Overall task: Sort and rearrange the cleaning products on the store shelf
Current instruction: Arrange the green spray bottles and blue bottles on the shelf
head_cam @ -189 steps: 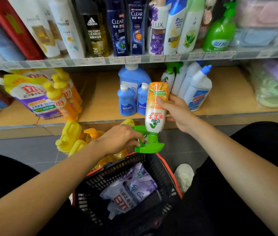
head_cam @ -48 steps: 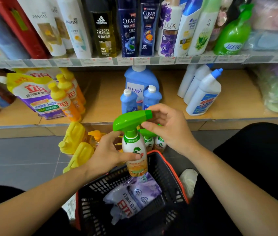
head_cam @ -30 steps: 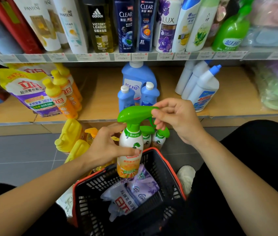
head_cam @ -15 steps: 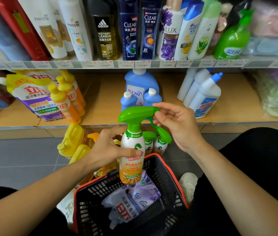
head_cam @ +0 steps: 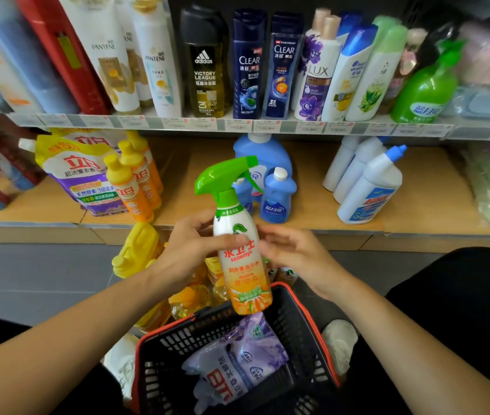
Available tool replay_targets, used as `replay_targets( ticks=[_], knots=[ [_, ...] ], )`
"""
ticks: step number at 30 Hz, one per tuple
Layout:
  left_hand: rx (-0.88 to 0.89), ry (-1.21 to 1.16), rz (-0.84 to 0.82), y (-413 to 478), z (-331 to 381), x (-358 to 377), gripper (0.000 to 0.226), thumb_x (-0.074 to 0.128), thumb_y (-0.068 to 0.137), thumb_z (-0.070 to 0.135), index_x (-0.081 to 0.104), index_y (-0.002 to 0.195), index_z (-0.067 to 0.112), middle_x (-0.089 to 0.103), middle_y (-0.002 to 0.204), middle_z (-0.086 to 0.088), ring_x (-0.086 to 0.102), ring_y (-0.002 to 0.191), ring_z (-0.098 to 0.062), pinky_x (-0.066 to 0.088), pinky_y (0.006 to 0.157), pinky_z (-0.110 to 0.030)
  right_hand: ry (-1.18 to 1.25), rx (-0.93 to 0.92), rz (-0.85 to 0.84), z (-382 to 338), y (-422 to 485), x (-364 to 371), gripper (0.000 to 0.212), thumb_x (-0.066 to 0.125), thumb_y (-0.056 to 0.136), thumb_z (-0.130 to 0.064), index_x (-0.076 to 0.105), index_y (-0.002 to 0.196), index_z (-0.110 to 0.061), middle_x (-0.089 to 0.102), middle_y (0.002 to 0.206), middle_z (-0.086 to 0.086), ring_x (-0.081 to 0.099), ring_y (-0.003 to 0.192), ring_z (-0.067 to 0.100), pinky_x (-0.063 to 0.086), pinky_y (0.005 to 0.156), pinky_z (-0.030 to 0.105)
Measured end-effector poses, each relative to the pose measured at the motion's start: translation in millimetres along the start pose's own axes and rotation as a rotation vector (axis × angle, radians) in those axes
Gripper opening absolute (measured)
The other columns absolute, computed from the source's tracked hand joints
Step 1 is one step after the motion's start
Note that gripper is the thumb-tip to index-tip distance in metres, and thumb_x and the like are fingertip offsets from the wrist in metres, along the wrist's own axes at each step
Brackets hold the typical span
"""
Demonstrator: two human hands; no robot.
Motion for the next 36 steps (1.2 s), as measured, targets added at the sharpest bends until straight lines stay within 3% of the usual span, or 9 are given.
replay_targets(
  ticks=[3,9,14,19,23,27,29,32,36],
  knots=[
    [-0.027,-0.106,0.054,2,7,-4,0.033,0.082,0.068,0.015,0.074,0.1,0.013,0.078,0.098,-0.01,0.075,0.085,-0.021,0.057,0.064,-0.026,-0.075,0.003,-0.059,11,1,16,0.073,0.086,0.069,-0.03,0.054,0.135,-0.029,0.07,0.121,-0.005,0.066,0.114,0.01,0.053,0.096,0.029],
    [-0.047,-0.184,0.113,7,19,-8,0.034,0.079,0.077,0.035,0.064,0.096,0.011,0.072,0.088,0.0,0.068,0.08,-0.017,0.051,0.062,-0.025,0.039,-0.057,-0.02,19,4,29,0.075,0.093,0.062,-0.023,0.059,0.128,-0.03,0.071,0.121,0.0,0.068,0.113,0.02,0.056,0.094,0.04],
    [-0.05,-0.294,0.013,16,33,-16,0.023,0.065,0.089,0.031,0.068,0.104,0.013,0.074,0.096,-0.002,0.066,0.086,-0.015,0.047,0.081,-0.035,0.297,0.063,-0.171,26,3,39,0.075,0.093,0.057,-0.016,0.062,0.126,-0.015,0.069,0.123,0.014,0.066,0.111,0.028,0.052,0.097,0.043],
    [-0.067,-0.333,0.054,16,29,-16,0.042,0.073,0.084,0.027,0.055,0.117,0.008,0.059,0.118,-0.02,0.055,0.11,-0.034,0.046,0.095,-0.047,0.391,0.145,-0.342,24,2,46,0.091,0.094,0.059,-0.024,0.052,0.136,-0.001,0.06,0.133,0.026,0.059,0.12,0.037,0.045,0.108,0.05],
    [-0.127,-0.342,0.188,14,24,-16,0.036,0.087,0.069,0.027,0.053,0.071,0.017,0.054,0.106,-0.017,0.057,0.095,-0.031,0.046,0.08,-0.043,0.212,0.075,-0.192,25,2,46,0.07,0.086,0.066,-0.008,0.057,0.131,-0.009,0.068,0.125,0.015,0.065,0.115,0.029,0.051,0.101,0.044],
    [-0.119,-0.302,0.277,9,19,-15,0.056,0.089,0.058,0.04,0.06,0.092,0.007,0.051,0.082,-0.013,0.054,0.059,-0.016,0.037,0.047,-0.022,0.0,-0.106,0.072,29,3,47,0.077,0.091,0.066,-0.011,0.057,0.133,-0.028,0.071,0.121,-0.005,0.067,0.112,0.013,0.055,0.09,0.028],
    [-0.127,-0.298,0.306,7,15,-13,0.063,0.087,0.055,0.043,0.061,0.1,0.008,0.053,0.083,-0.013,0.052,0.061,-0.017,0.037,0.05,-0.027,-0.067,-0.192,0.191,31,1,46,0.083,0.093,0.063,-0.015,0.054,0.133,-0.036,0.069,0.123,-0.014,0.065,0.115,0.009,0.055,0.091,0.027],
    [-0.148,-0.32,0.333,5,10,-13,0.056,0.087,0.052,0.043,0.065,0.089,0.008,0.066,0.079,-0.008,0.06,0.063,-0.017,0.043,0.056,-0.028,-0.301,-0.231,0.344,34,-2,41,0.088,0.093,0.062,-0.025,0.051,0.139,-0.032,0.063,0.125,-0.007,0.061,0.117,0.016,0.055,0.092,0.043],
    [-0.14,-0.304,0.289,8,10,-13,0.067,0.085,0.055,0.046,0.067,0.104,0.003,0.072,0.09,-0.008,0.067,0.068,-0.015,0.05,0.056,-0.027,-0.284,-0.234,0.321,33,-3,41,0.087,0.093,0.062,-0.03,0.051,0.138,-0.038,0.064,0.125,-0.01,0.061,0.117,0.013,0.056,0.092,0.039]
  ],
)
Point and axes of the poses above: each hand's wrist, its own y-axis towards the middle knuckle, its own x-axis out of the palm, z = x × y, the point moved 4 cm from there along y, towards the middle knuckle
